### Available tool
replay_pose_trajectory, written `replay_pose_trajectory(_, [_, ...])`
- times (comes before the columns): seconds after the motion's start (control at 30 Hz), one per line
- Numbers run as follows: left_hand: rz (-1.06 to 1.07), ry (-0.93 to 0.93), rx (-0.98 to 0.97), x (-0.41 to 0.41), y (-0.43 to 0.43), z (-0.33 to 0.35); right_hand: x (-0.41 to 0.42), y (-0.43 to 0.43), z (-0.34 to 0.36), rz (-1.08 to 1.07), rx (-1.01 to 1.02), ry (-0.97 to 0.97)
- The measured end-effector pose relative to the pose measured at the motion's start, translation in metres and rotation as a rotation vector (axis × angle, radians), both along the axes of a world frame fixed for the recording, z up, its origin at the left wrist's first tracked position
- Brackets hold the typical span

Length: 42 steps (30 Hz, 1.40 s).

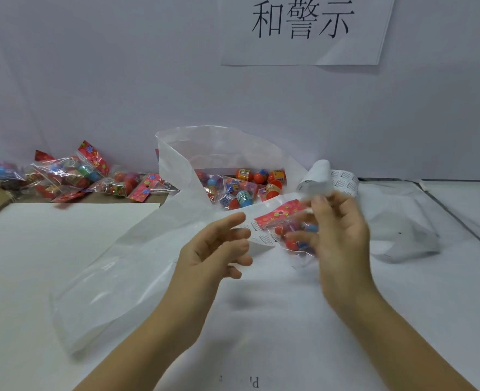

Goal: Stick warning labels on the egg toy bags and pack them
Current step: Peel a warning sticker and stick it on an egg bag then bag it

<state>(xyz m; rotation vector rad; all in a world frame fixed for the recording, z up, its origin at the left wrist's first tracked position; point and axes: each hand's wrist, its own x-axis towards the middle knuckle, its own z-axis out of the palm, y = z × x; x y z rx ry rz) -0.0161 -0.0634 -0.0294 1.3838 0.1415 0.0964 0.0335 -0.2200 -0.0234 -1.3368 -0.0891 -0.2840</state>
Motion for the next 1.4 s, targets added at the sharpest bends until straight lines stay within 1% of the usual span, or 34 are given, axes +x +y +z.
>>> replay_pose_trajectory(0.03, [0.013,0.036,0.018,0.000,0.001,0.000,0.007,-0.009,0.001,-0.077,-0.170,-0.056])
replay_pose_trajectory(0.07, [0.017,0.073,0.026,0.000,0.001,-0.001,0.014,-0.017,0.000,-0.107,-0.389,-0.080])
replay_pose_trajectory(0.1, [0.012,0.110,0.017,0.001,0.001,-0.001,0.020,-0.025,-0.002,-0.117,-0.632,-0.051])
replay_pose_trajectory(0.13, [-0.002,0.143,-0.003,0.001,0.001,-0.002,0.025,-0.032,-0.005,-0.110,-0.862,0.020])
replay_pose_trajectory(0.17, [-0.021,0.176,-0.027,0.002,0.000,-0.003,0.028,-0.035,-0.009,-0.091,-1.032,0.098])
replay_pose_trajectory(0.2, [-0.042,0.211,-0.054,0.002,0.000,-0.005,0.030,-0.038,-0.014,-0.064,-1.122,0.177])
replay_pose_trajectory(0.27, [-0.084,0.278,-0.114,0.004,-0.001,-0.009,0.035,-0.041,-0.022,-0.043,-1.150,0.245])
replay_pose_trajectory(0.3, [-0.101,0.307,-0.146,0.004,-0.001,-0.011,0.038,-0.042,-0.024,-0.040,-1.103,0.247])
replay_pose_trajectory(0.33, [-0.113,0.328,-0.175,0.004,-0.002,-0.013,0.040,-0.042,-0.025,-0.023,-1.013,0.235])
replay_pose_trajectory(0.4, [-0.120,0.339,-0.207,0.005,-0.003,-0.017,0.038,-0.038,-0.022,0.039,-0.760,0.169])
replay_pose_trajectory(0.47, [-0.147,0.309,-0.209,0.007,-0.004,-0.019,0.031,-0.029,-0.016,0.112,-0.495,0.066])
replay_pose_trajectory(0.5, [-0.176,0.281,-0.211,0.007,-0.004,-0.018,0.025,-0.023,-0.014,0.146,-0.404,0.012])
replay_pose_trajectory(0.53, [-0.198,0.247,-0.223,0.007,-0.005,-0.017,0.017,-0.017,-0.011,0.174,-0.366,-0.044])
replay_pose_trajectory(0.63, [-0.185,0.109,-0.269,0.005,-0.007,-0.012,-0.005,0.001,-0.008,0.210,-0.427,-0.169])
replay_pose_trajectory(0.7, [-0.109,0.047,-0.299,0.002,-0.005,-0.010,-0.016,0.009,-0.005,0.273,-0.435,-0.201])
replay_pose_trajectory(0.77, [-0.072,0.023,-0.349,0.001,-0.001,-0.005,-0.017,0.009,-0.001,0.343,-0.321,-0.206])
replay_pose_trajectory(0.83, [-0.093,0.021,-0.379,0.002,0.004,-0.001,-0.011,0.005,0.002,0.346,-0.194,-0.123])
replay_pose_trajectory(0.97, [-0.203,0.027,-0.354,0.004,0.014,0.007,-0.002,-0.002,0.007,0.420,-0.086,0.088])
replay_pose_trajectory(1.07, [-0.223,0.029,-0.357,0.007,0.020,0.009,0.002,-0.005,0.006,0.459,0.045,0.161])
replay_pose_trajectory(1.13, [-0.205,0.015,-0.321,0.007,0.021,0.008,0.002,-0.004,0.005,0.461,0.079,0.181])
replay_pose_trajectory(1.27, [-0.072,-0.016,-0.115,0.005,0.015,0.007,-0.006,0.001,0.005,0.407,-0.032,0.129])
replay_pose_trajectory(1.3, [-0.040,-0.011,-0.107,0.004,0.013,0.007,-0.008,0.003,0.005,0.387,-0.027,0.100])
replay_pose_trajectory(1.4, [0.021,0.000,-0.189,0.007,0.013,0.009,-0.009,0.000,0.012,0.322,0.047,-0.025])
